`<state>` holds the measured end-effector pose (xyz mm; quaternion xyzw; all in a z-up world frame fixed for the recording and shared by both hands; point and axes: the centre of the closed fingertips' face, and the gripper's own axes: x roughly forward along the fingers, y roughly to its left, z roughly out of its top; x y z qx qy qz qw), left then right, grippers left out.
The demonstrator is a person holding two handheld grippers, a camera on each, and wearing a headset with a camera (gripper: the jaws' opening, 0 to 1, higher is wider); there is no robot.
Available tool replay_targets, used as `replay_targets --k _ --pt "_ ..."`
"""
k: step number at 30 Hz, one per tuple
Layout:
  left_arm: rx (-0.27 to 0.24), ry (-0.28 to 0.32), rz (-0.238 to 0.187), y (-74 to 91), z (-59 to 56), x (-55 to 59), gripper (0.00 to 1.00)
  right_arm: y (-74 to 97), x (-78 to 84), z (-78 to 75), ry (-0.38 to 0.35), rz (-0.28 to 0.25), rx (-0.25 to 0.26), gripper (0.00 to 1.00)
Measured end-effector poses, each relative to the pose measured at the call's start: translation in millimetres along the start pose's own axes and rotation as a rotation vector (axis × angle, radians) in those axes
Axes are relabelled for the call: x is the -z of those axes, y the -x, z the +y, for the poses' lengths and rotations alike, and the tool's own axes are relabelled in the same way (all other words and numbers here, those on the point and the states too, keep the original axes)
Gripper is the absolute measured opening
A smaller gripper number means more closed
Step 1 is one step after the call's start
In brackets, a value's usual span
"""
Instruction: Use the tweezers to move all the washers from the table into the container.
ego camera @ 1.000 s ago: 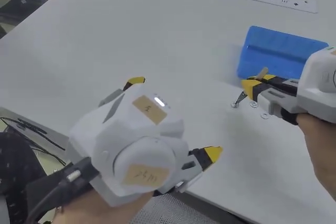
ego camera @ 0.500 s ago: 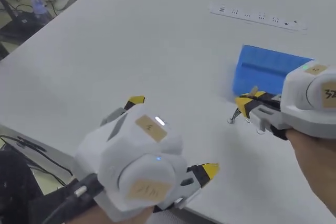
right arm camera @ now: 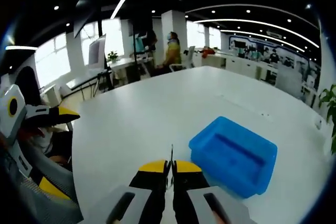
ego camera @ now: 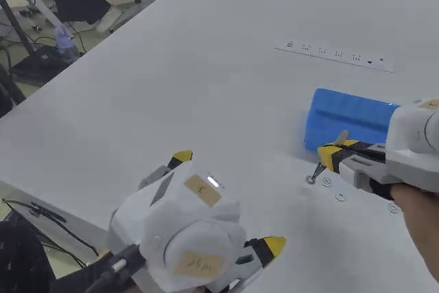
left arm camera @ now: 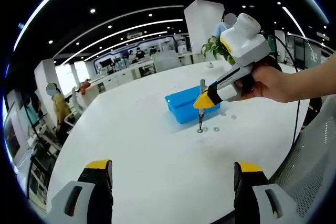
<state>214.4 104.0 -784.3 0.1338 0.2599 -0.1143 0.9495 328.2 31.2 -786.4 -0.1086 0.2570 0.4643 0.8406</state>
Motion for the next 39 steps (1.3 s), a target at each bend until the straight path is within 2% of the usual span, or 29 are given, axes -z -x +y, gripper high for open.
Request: replay_targets --k 8,16,29,39 --pt "0.0 -0.004 0.004 -0.2 -0.2 0.5 0.99 9.1 -26.8 -4.3 0.038 -0.04 0.004 0.0" --pt "0.004 -0.003 0.001 0.4 -0.3 0.4 0.99 11.6 -48.6 -15.1 0.05 -0.078 0.023 0.0" --pt "0.011 -0.006 0.004 1.3 -2.3 1.4 0.99 0.5 -66.5 -43.6 0.046 -0.121 0.088 0.0" --pt "0.033 -0.015 0.011 0.8 -7.1 2.6 0.99 -24.6 -63.1 -61.3 0.062 -0.113 0.127 0.0"
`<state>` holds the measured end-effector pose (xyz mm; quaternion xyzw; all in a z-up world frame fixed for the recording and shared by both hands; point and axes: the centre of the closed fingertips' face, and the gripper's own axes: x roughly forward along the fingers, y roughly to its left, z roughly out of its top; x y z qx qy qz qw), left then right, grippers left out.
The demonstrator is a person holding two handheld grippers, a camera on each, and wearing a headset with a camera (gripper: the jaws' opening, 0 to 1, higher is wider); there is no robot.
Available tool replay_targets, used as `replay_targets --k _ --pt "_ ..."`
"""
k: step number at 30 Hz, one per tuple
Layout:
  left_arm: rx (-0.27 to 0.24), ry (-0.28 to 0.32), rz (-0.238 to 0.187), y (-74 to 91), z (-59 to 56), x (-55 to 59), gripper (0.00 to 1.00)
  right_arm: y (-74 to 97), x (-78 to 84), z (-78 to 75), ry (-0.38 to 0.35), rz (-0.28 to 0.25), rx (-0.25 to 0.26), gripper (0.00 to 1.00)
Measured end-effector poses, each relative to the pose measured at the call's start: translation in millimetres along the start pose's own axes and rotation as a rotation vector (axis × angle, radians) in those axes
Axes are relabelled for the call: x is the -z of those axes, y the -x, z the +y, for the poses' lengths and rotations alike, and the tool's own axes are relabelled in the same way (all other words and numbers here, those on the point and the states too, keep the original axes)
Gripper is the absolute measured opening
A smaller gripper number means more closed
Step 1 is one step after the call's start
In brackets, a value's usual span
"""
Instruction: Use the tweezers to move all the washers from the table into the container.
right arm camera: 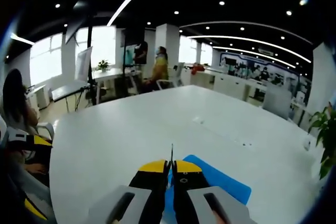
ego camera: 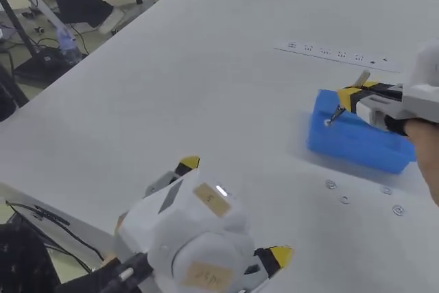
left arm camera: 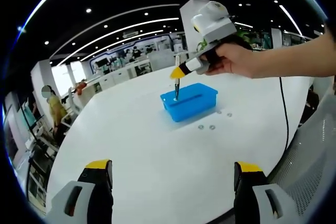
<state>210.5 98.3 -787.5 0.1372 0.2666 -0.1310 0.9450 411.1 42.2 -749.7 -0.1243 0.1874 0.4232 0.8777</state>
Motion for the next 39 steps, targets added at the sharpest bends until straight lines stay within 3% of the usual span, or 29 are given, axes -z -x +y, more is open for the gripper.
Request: replay_targets --k 7,13,26,39 --pt "0.003 -0.001 0.003 -0.4 -0.5 0.3 0.99 -20.6 14.2 -7.5 -0.016 0.029 0.026 0.0" --pt "-0.027 0.011 -0.013 1.2 6.2 -2.1 0.99 -30.3 20.5 -11.1 -0.03 0.041 0.034 0.0" --pt "-0.039 0.019 -0.021 1.8 9.4 -2.9 0.99 -40.4 37.7 -9.2 -0.044 0.077 0.043 0.0" --pt "-0.045 0.018 -0.01 0.9 10.7 -1.2 0.98 -42.3 43.9 -10.0 -0.017 0.087 0.064 0.01"
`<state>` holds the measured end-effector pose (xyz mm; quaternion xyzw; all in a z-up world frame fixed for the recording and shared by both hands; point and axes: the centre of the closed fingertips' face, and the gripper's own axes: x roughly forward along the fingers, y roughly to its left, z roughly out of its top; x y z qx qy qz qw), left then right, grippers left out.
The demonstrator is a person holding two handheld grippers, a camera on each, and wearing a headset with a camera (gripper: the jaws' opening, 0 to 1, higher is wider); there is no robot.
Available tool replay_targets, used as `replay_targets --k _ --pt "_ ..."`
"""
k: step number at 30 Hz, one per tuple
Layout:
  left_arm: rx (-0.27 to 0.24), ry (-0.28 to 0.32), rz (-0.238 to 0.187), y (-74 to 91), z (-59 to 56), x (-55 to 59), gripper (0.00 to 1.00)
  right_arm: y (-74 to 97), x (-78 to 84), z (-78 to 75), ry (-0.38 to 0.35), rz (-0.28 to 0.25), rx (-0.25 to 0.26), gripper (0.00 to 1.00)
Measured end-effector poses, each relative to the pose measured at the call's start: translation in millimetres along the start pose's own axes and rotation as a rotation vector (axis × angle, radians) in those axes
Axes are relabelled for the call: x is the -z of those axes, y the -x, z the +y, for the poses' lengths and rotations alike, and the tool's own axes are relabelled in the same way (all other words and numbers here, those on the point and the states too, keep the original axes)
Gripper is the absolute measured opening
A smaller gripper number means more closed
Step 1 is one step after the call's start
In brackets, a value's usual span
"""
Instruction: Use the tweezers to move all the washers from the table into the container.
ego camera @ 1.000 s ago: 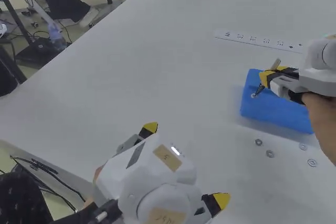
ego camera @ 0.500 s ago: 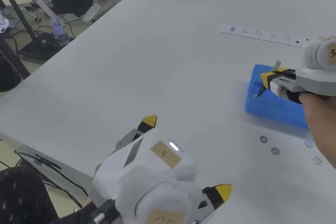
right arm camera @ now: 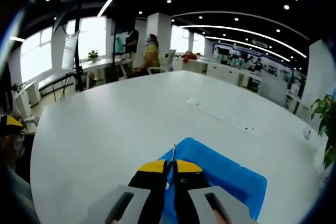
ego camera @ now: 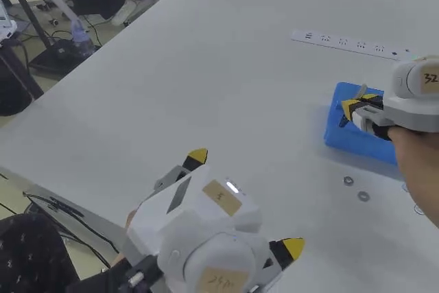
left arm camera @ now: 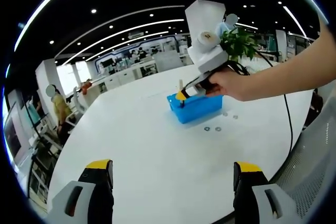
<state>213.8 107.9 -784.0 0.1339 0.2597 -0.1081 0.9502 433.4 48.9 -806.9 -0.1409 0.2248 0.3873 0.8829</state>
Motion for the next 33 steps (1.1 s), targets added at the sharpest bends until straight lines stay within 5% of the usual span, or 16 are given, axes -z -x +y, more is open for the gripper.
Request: replay_targets --k 6,13,20,26,33 --pt "0.002 -0.002 0.004 -0.7 -0.5 0.9 0.98 5.9 -6.3 -3.2 -0.005 -0.005 0.031 0.02" --pt "0.002 -0.005 0.005 -0.8 -0.7 1.0 0.98 24.9 -33.0 -1.9 -0.081 -0.079 0.005 0.02" --pt "0.005 -0.005 -0.004 -0.5 -1.4 -0.7 0.98 53.1 -40.3 8.2 -0.093 -0.114 -0.031 0.02" --pt "0.004 -0.004 -0.008 -0.1 -1.4 -1.3 0.98 72.3 -36.5 19.7 -0.094 -0.127 -0.072 0.02" --pt "0.005 -0.011 -0.001 -0.1 -2.1 0.0 0.98 83.7 -13.7 30.7 -0.094 -0.106 -0.089 0.02"
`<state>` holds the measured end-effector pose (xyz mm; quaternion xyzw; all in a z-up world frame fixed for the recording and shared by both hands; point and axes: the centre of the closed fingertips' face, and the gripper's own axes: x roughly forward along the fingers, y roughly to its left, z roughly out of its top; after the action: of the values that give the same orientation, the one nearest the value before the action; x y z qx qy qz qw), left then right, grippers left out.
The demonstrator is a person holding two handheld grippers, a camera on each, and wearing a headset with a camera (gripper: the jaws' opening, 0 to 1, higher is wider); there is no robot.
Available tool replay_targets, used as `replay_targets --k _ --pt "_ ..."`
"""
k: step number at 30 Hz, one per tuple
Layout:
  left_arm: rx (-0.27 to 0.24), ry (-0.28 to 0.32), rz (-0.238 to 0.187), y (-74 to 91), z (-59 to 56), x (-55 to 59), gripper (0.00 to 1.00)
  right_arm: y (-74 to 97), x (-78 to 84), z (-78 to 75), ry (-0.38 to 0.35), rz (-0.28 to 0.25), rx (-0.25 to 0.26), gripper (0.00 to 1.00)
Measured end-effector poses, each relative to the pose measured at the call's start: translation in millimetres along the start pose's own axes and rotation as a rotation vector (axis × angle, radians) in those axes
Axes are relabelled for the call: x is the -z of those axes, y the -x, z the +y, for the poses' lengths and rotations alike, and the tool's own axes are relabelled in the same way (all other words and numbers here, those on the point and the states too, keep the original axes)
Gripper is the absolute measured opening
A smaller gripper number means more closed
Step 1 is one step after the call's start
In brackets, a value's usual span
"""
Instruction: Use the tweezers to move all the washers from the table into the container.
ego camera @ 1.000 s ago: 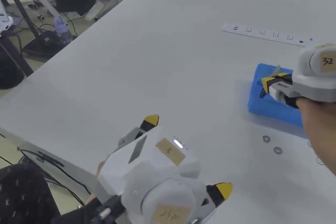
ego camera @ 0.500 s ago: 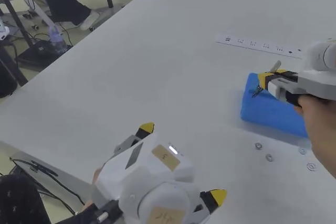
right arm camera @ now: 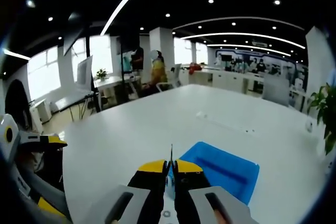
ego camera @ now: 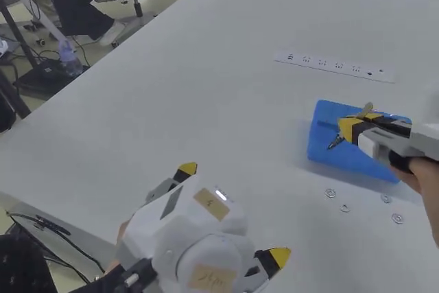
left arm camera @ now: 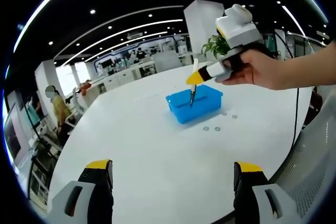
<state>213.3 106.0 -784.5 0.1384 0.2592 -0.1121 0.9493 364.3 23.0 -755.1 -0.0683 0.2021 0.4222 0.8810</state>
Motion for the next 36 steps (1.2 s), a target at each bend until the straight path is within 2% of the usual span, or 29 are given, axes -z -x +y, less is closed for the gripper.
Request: replay_targets --k 9,12,21,25,30,36 --pt "0.006 -0.005 0.006 -0.6 -1.2 1.2 0.98 3.4 41.3 2.4 -0.044 0.069 0.005 0.02" --pt "0.009 -0.004 0.008 -0.9 -1.6 1.6 0.98 3.3 49.5 1.3 -0.045 0.085 0.013 0.02" --pt "0.014 -0.005 0.011 -1.6 -2.4 2.6 0.98 -1.3 61.0 -3.5 -0.051 0.112 0.026 0.02" --pt "0.014 -0.005 0.012 -1.7 -2.1 2.8 0.98 -1.3 62.7 -4.0 -0.061 0.104 0.04 0.02" --pt "0.011 0.002 0.008 -1.3 -1.1 2.2 0.98 -1.5 62.0 -2.2 -0.038 0.099 0.048 0.02" --pt "0.009 -0.004 0.008 -1.1 -1.3 2.2 0.98 2.2 65.6 8.5 0.022 0.085 0.046 0.01"
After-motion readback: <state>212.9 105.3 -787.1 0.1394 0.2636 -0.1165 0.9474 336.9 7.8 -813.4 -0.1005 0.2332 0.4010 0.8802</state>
